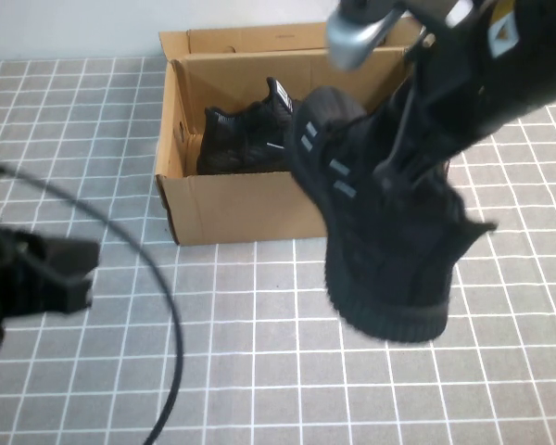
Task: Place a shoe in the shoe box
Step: Hand over the shoe
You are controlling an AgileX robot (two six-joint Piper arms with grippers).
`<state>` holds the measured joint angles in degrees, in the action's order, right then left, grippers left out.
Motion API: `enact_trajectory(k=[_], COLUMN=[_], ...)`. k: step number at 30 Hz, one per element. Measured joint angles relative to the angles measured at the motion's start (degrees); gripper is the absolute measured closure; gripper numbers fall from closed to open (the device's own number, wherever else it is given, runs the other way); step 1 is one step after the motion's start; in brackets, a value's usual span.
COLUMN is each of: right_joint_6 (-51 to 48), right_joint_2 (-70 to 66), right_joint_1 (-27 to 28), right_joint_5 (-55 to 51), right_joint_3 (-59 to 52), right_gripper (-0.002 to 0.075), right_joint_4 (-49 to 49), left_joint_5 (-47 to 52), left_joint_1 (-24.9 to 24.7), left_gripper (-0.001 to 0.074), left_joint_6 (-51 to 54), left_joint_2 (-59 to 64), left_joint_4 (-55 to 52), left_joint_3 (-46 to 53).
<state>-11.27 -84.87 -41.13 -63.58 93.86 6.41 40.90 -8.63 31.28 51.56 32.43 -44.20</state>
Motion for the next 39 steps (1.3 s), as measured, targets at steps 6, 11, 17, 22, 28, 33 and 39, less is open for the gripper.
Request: enact_trajectory(k=[6, 11, 17, 22, 28, 33, 39], right_joint_6=[0.0, -3.0, -9.6, -17.8, -33.5, -45.9, -51.5], right_joint_2=[-0.2, -3.0, -10.0, -17.0, -24.4, -25.2, -25.0], right_joint_1=[7.8, 14.3, 19.7, 22.6, 25.1, 25.3, 25.2], right_joint_5=[1.0, 1.2, 0.8, -2.3, -8.5, -9.1, -9.1], right_joint_3=[2.5, 7.0, 14.9, 22.7, 30.3, 31.1, 31.5], right_gripper=[0.0726, 0.0726, 0.0726, 0.0726, 0.0726, 0.0726, 0.0726], right_joint_4=[-0.6, -4.8, -12.6, -20.8, -33.3, -37.6, -39.3], left_joint_5=[4.5, 7.0, 13.0, 18.2, 26.3, 28.7, 29.3], left_joint_1=[0.0, 0.0, 0.0, 0.0, 0.0, 0.0, 0.0], left_gripper=[0.0736, 0.0736, 0.0736, 0.0736, 0.0736, 0.0736, 0.0719], left_joint_6=[11.5, 17.9, 24.7, 26.3, 28.5, 31.0, 35.1], left_joint_2=[11.8, 20.1, 29.2, 36.2, 43.6, 47.1, 47.3], left_joint_4=[8.3, 13.0, 16.7, 17.0, 17.6, 20.0, 20.9], left_joint_3=[-10.3, -18.8, -28.9, -37.7, -48.1, -54.7, -57.7])
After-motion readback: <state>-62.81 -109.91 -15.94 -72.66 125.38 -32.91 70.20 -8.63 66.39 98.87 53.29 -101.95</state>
